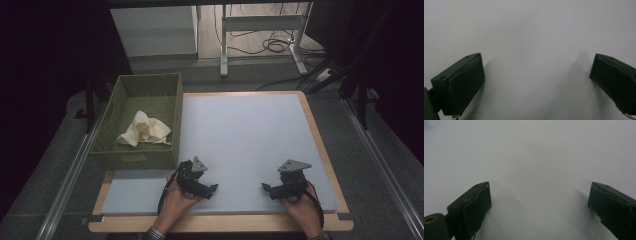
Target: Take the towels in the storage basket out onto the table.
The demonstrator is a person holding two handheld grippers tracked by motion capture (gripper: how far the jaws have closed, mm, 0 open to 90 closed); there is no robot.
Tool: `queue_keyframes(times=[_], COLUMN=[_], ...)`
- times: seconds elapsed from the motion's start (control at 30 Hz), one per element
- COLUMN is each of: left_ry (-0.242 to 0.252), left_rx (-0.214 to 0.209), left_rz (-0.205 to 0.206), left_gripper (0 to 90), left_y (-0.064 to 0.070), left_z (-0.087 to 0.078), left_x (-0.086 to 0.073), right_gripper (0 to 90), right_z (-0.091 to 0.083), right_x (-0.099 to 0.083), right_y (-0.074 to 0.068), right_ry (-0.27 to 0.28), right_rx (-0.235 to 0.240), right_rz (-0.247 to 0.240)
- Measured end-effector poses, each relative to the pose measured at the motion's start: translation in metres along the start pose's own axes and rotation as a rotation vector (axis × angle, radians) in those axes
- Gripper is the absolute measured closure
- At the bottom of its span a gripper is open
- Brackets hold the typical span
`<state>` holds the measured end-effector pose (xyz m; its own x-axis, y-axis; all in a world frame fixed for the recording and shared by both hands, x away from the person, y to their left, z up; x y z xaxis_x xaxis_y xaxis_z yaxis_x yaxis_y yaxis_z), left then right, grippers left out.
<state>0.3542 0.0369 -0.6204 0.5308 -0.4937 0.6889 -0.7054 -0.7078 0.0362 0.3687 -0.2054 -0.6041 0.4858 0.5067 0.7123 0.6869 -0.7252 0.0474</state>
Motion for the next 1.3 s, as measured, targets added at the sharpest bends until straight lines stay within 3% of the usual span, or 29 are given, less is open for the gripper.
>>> queue_keyframes(times=[0.73,1.3], left_ry=[0.003,-0.017], left_rx=[-0.004,-0.025], left_rz=[-0.010,0.029], left_gripper=[0.0,2.4], left_y=[0.0003,0.0011], left_z=[0.0000,-0.0009], left_x=[0.0001,0.0044], right_gripper=[5.1,5.1], right_z=[0.0003,0.0004], right_x=[0.0001,0.0001], right_y=[0.0000,0.0000], right_ry=[-0.003,-0.003], right_rx=[0.003,0.003], right_rz=[0.003,0.002])
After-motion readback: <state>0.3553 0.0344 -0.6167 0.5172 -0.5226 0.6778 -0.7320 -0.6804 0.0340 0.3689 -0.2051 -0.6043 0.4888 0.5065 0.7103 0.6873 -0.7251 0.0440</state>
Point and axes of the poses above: each handheld gripper's, and its own axes: z roughly forward along the jaws, x roughly out of its top, y roughly to its right, the point moved 10 cm from there along z, roughly forward along the jaws
